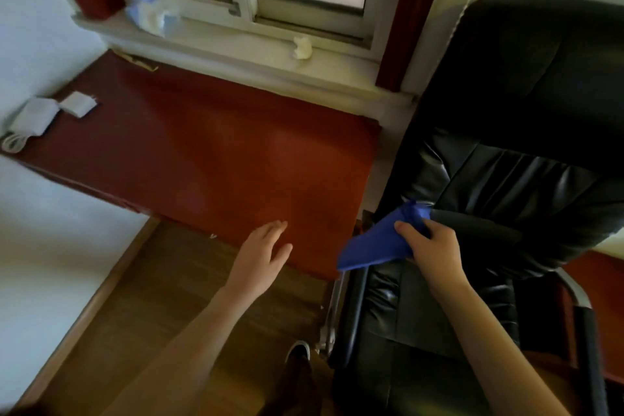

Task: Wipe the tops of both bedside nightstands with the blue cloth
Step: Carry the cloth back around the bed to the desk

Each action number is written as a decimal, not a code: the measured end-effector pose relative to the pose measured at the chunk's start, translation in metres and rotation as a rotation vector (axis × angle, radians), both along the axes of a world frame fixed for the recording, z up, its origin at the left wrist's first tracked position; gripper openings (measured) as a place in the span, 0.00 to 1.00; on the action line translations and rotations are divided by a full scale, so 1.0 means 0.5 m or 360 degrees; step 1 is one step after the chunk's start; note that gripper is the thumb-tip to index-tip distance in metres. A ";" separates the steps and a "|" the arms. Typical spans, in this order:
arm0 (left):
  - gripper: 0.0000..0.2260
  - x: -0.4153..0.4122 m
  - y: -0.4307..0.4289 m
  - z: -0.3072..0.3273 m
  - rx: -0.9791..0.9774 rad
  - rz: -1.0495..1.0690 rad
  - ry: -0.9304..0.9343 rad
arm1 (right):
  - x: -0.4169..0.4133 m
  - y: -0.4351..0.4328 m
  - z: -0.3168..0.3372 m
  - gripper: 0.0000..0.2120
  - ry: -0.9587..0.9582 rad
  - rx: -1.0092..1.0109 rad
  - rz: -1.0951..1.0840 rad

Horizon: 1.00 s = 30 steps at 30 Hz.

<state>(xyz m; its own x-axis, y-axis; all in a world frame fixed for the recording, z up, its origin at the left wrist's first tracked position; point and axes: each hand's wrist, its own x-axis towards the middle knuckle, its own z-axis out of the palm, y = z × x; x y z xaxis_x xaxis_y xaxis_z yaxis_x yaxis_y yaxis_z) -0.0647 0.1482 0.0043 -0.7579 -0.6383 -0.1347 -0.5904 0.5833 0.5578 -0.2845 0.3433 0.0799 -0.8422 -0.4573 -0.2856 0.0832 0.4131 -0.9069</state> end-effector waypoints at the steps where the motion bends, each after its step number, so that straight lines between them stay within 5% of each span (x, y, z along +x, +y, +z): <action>1: 0.24 -0.031 -0.036 -0.010 -0.0052 -0.0023 0.0013 | -0.016 -0.040 -0.003 0.06 0.0012 -0.0036 -0.0026; 7: 0.25 -0.172 -0.194 -0.112 -0.0353 -0.0175 -0.0049 | -0.119 -0.270 -0.047 0.02 0.0043 -0.0390 -0.0101; 10: 0.26 -0.203 -0.229 -0.168 -0.0429 -0.0203 -0.0140 | -0.159 -0.351 -0.137 0.09 -0.0176 -0.0533 -0.0263; 16: 0.26 -0.207 -0.244 -0.226 -0.0576 -0.0184 -0.0200 | -0.183 -0.363 -0.285 0.08 -0.0368 0.0133 -0.0411; 21: 0.25 -0.210 -0.243 -0.220 -0.0575 -0.0169 -0.0201 | -0.180 -0.345 -0.256 0.23 0.0587 0.0823 -0.0258; 24: 0.25 -0.210 -0.244 -0.217 -0.0565 -0.0165 -0.0215 | -0.158 -0.371 -0.252 0.35 0.1216 0.0901 0.0160; 27: 0.25 -0.209 -0.243 -0.221 -0.0576 -0.0165 -0.0215 | -0.157 -0.409 -0.289 0.33 0.1358 0.0981 0.0780; 30: 0.25 -0.209 -0.245 -0.228 -0.0590 -0.0160 -0.0220 | -0.177 -0.430 -0.334 0.33 0.1344 0.1065 0.0877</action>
<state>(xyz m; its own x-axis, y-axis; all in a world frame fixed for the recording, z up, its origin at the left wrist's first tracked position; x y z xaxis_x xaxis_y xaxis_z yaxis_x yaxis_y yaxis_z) -0.1691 0.0259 -0.1094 -0.8099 -0.5863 -0.0146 -0.5748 0.7886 0.2181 -0.3728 0.1281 -0.0870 -0.6160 -0.7857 -0.0569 -0.7670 0.6147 -0.1839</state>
